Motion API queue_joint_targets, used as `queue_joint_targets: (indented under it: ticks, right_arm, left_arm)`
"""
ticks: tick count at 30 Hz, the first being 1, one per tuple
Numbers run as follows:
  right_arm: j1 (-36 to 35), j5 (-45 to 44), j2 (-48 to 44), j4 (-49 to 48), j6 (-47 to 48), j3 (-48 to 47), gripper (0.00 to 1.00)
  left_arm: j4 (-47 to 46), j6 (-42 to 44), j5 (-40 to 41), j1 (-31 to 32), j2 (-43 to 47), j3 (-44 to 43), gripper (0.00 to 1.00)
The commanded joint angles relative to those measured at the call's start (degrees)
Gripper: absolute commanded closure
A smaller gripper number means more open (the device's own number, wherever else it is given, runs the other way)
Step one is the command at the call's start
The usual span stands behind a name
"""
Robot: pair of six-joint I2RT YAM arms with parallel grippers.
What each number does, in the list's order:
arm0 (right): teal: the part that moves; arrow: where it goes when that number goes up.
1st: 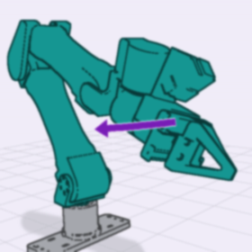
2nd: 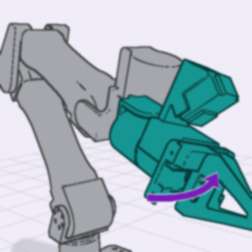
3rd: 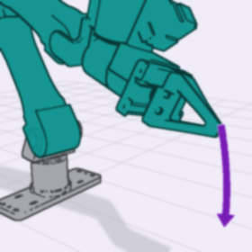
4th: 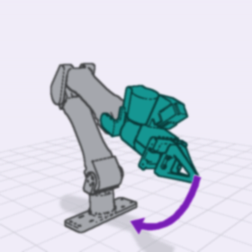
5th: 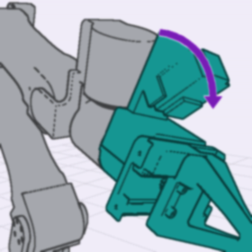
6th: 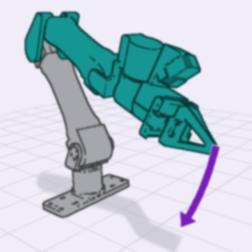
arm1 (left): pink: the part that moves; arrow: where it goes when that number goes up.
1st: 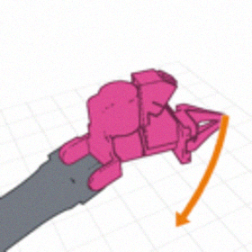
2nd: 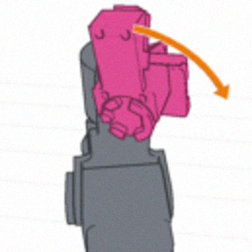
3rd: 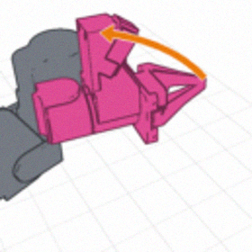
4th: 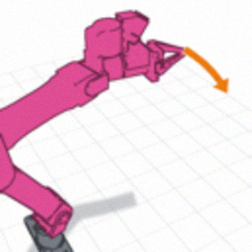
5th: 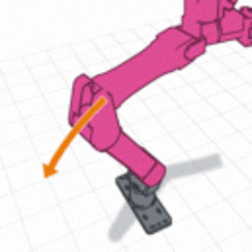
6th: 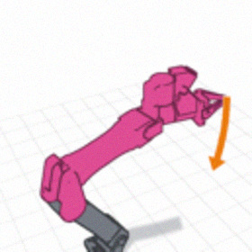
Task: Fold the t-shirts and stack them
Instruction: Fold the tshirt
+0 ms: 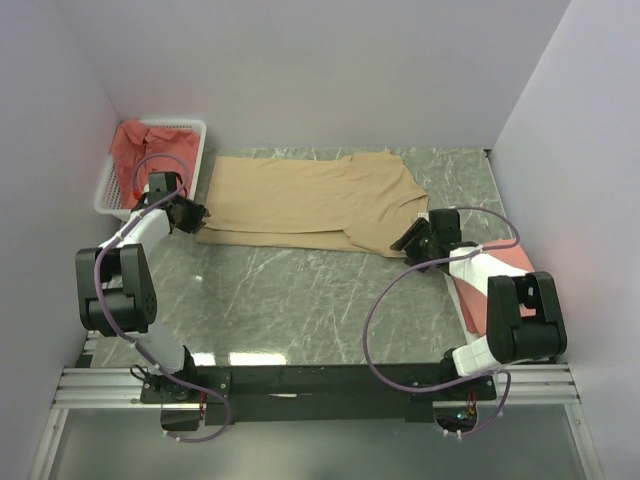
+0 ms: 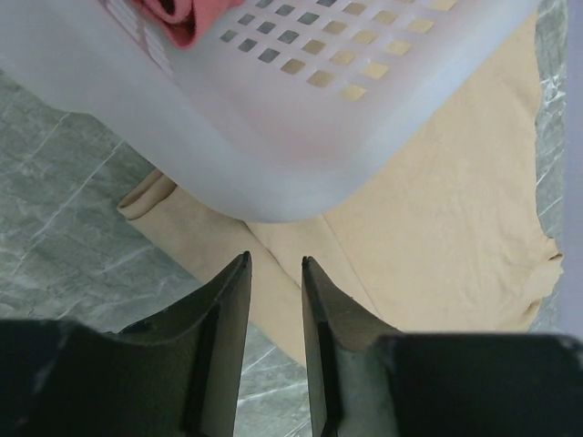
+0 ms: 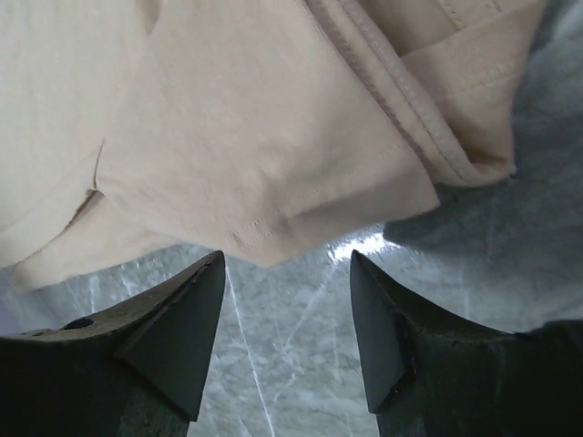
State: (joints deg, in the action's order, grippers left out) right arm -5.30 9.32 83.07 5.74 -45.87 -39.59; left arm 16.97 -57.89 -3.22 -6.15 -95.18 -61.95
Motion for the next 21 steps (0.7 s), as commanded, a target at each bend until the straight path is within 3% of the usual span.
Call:
queue_joint_targets:
  ticks: [1, 11, 16, 21]
  right_arm:
    - [-0.8, 0.3, 2.0, -5.6, -2.6, 0.8, 0.36]
    - [-2.0, 0.2, 6.1, -11.3, -6.0, 1.5, 0.4]
    - [-2.1, 1.0, 6.8, -12.7, -7.5, 0.9, 0.62]
    - [-2.2, 1.1, 5.5, -10.0, -7.0, -1.1, 0.7]
  left_arm:
    - [-1.7, 1.0, -1.1, 0.3, 2.7, -2.1, 0.66]
    - [-0.6, 2.2, -2.6, 0.3, 3.7, -3.8, 0.67]
    - [-0.3, 2.4, -3.5, 0.2, 4.0, -4.5, 0.67]
    - [0.4, 3.0, -3.6, 0.2, 3.7, -6.1, 0.67]
